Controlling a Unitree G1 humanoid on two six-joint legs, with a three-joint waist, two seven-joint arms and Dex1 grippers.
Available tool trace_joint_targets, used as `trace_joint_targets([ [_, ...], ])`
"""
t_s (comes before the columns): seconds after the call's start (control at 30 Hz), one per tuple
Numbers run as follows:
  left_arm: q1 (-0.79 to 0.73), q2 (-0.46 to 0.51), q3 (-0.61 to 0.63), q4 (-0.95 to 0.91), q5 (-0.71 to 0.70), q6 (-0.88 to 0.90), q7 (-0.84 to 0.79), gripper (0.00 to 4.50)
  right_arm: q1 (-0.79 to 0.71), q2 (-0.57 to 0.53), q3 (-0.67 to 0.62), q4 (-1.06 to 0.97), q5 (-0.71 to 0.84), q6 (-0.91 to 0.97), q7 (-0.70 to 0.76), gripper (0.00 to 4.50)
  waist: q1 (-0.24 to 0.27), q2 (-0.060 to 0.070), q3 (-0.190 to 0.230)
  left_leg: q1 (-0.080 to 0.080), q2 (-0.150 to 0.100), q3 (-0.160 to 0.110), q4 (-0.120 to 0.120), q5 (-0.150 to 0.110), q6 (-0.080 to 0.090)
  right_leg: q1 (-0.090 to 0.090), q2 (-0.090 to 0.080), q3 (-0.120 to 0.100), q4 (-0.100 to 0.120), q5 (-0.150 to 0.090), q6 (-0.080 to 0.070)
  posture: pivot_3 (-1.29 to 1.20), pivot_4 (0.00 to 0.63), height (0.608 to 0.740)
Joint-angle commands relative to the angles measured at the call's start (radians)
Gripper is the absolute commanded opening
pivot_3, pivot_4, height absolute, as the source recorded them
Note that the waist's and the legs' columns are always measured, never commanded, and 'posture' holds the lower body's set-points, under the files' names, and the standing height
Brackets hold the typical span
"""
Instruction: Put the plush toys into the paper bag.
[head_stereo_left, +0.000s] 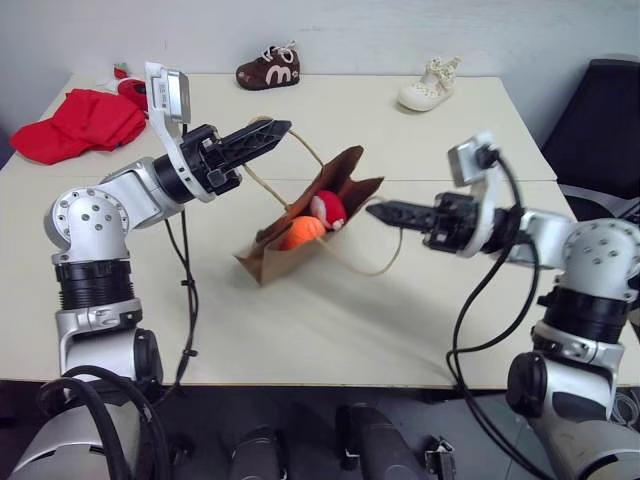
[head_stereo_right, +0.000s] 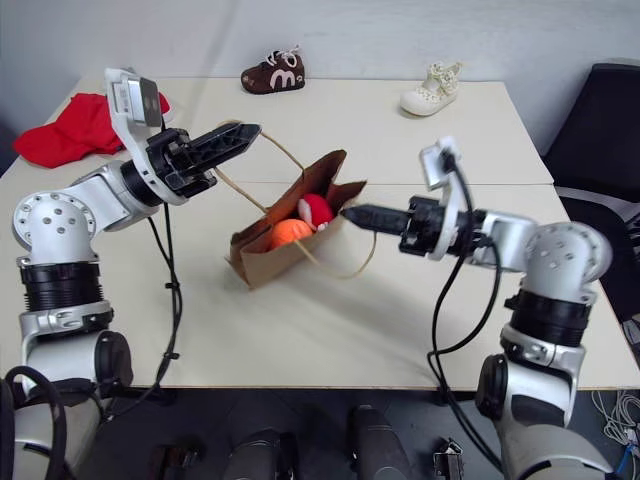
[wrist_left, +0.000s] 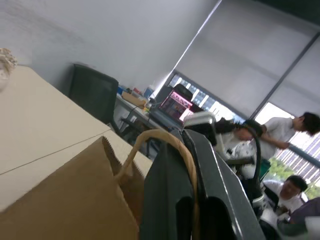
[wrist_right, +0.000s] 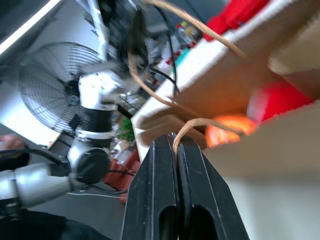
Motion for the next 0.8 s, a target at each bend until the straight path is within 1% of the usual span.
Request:
trace_joint_targets([
  [0.03, -0.029, 0.072, -0.07, -0.009, 0.098, -0.069, -0.13, 0.0, -0.061, -0.003, -0.058, 0.061, 0.003, -0.001, -0.082, 0.02, 0.0, 0.0, 0.0, 0.0, 0.0, 0.0, 0.0, 0.0, 0.0, 0.0, 0.0, 0.0, 0.0, 0.0, 0.0, 0.0, 0.15, 0.74],
  [0.1, -0.018, 0.097, -0.117, -0.003, 0.161, -0.108, -0.174, 0.0, -0.069, 0.009, -0.056, 0.079, -0.009, -0.005, -0.118, 0.02, -0.001, 0.0, 0.0, 0.0, 0.0, 0.0, -0.001, 0.0, 0.0, 0.0, 0.0, 0.0, -0.001, 0.0, 0.0, 0.0, 0.15, 0.74],
  [0.2, -0.001, 0.108, -0.164, 0.01, 0.239, -0.175, -0.223, 0.0, -0.069, 0.035, -0.072, 0.099, -0.006, -0.02, -0.162, 0.02, -0.001, 0.0, 0.0, -0.001, 0.0, 0.001, -0.001, 0.0, 0.0, -0.001, 0.0, 0.001, -0.001, 0.0, 0.0, 0.0, 0.15, 0.74],
  [0.23, 0.005, 0.103, -0.174, 0.016, 0.268, -0.206, -0.224, 0.19, -0.067, 0.048, -0.088, 0.106, 0.005, -0.032, -0.168, 0.0, -0.001, 0.0, 0.0, -0.001, 0.0, 0.001, -0.001, 0.0, 0.0, -0.001, 0.0, 0.001, -0.001, 0.0, 0.0, 0.0, 0.15, 0.74],
  [0.27, 0.015, 0.092, -0.176, 0.018, 0.298, -0.265, -0.229, 0.38, -0.068, 0.062, -0.117, 0.114, 0.015, -0.043, -0.193, 0.19, -0.001, 0.0, 0.0, -0.001, 0.0, 0.001, -0.001, 0.0, 0.0, -0.001, 0.0, 0.0, -0.001, 0.0, 0.0, 0.0, 0.15, 0.74],
  [0.3, 0.023, 0.083, -0.175, 0.018, 0.318, -0.306, -0.233, 0.55, -0.068, 0.073, -0.138, 0.116, 0.024, -0.049, -0.213, 0.41, 0.0, 0.0, 0.0, -0.002, 0.0, 0.001, -0.001, 0.0, 0.0, -0.002, 0.0, 0.001, 0.0, 0.0, 0.0, 0.0, 0.15, 0.74],
  [0.37, 0.037, 0.093, -0.154, 0.006, 0.307, -0.292, -0.255, 1.19, -0.056, 0.051, -0.145, 0.077, 0.065, -0.039, -0.183, 0.95, 0.0, 0.0, 0.0, -0.003, 0.0, 0.001, -0.001, 0.0, 0.0, -0.003, 0.0, 0.001, 0.0, 0.0, 0.0, 0.0, 0.15, 0.74],
  [0.43, 0.077, 0.14, -0.122, -0.018, 0.284, -0.299, -0.338, 1.79, -0.04, 0.007, -0.164, 0.044, 0.134, -0.023, -0.121, 1.63, -0.002, 0.0, 0.0, -0.005, 0.0, 0.001, -0.001, 0.0, 0.0, -0.005, 0.0, 0.001, 0.001, 0.0, 0.0, 0.0, 0.15, 0.74],
  [0.5, 0.121, 0.196, -0.124, -0.016, 0.314, -0.342, -0.413, 2.39, -0.021, -0.038, -0.175, 0.045, 0.175, -0.007, -0.098, 2.3, -0.006, 0.0, 0.0, -0.011, 0.0, 0.001, 0.0, 0.0, 0.001, -0.012, 0.0, 0.001, 0.003, 0.0, 0.0, 0.0, 0.15, 0.74],
  [0.53, 0.134, 0.212, -0.129, -0.011, 0.33, -0.363, -0.431, 2.73, -0.013, -0.054, -0.173, 0.046, 0.186, -0.005, -0.095, 2.7, -0.006, 0.0, 0.0, -0.015, 0.0, 0.002, 0.001, 0.0, 0.001, -0.016, 0.0, 0.001, 0.008, 0.0, 0.0, 0.0, 0.15, 0.74],
  [0.57, 0.142, 0.23, -0.125, 0.002, 0.338, -0.37, -0.441, 3.01, 0.002, -0.079, -0.176, 0.052, 0.202, 0.001, -0.083, 3.0, -0.005, 0.0, 0.0, -0.015, 0.0, 0.002, 0.001, 0.0, 0.001, -0.017, 0.0, 0.001, 0.008, 0.0, 0.0, 0.0, 0.15, 0.74],
  [0.63, 0.152, 0.253, -0.104, 0.021, 0.342, -0.387, -0.453, 3.6, 0.053, -0.126, -0.173, 0.033, 0.219, -0.009, -0.039, 3.67, -0.003, 0.0, 0.0, -0.015, 0.0, 0.001, 0.002, 0.001, 0.001, -0.017, 0.0, 0.001, 0.004, 0.0, 0.0, 0.0, 0.15, 0.74],
  [0.7, 0.173, 0.268, -0.081, 0.024, 0.35, -0.425, -0.463, 4.26, 0.14, -0.162, -0.141, -0.027, 0.188, -0.071, 0.014, 4.41, 0.0, 0.0, 0.0, -0.015, 0.0, 0.001, 0.004, 0.0, 0.002, -0.016, 0.0, 0.001, 0.004, 0.0, 0.0, 0.0, 0.15, 0.74],
  [0.73, 0.185, 0.274, -0.075, 0.021, 0.354, -0.437, -0.467, 4.47, 0.185, -0.177, -0.116, -0.059, 0.161, -0.109, 0.043, 4.42, 0.002, 0.0, 0.0, -0.015, 0.0, 0.001, 0.004, 0.0, 0.002, -0.016, 0.0, 0.001, 0.004, 0.0, 0.0, 0.0, 0.15, 0.74],
  [0.77, 0.203, 0.284, -0.072, 0.013, 0.356, -0.436, -0.476, 4.47, 0.235, -0.196, -0.078, -0.093, 0.125, -0.154, 0.078, 4.42, 0.002, 0.0, 0.0, -0.015, 0.0, 0.001, 0.004, 0.0, 0.002, -0.016, 0.0, 0.001, 0.004, 0.0, 0.001, 0.0, 0.15, 0.74],
  [0.8, 0.252, 0.304, -0.081, -0.014, 0.375, -0.446, -0.487, 4.47, 0.313, -0.228, 0.01, -0.154, 0.032, -0.257, 0.135, 4.42, 0.002, 0.0, 0.0, -0.015, 0.0, 0.001, 0.004, 0.0, 0.003, -0.015, 0.0, 0.002, 0.003, 0.001, 0.001, 0.0, 0.15, 0.74],
])
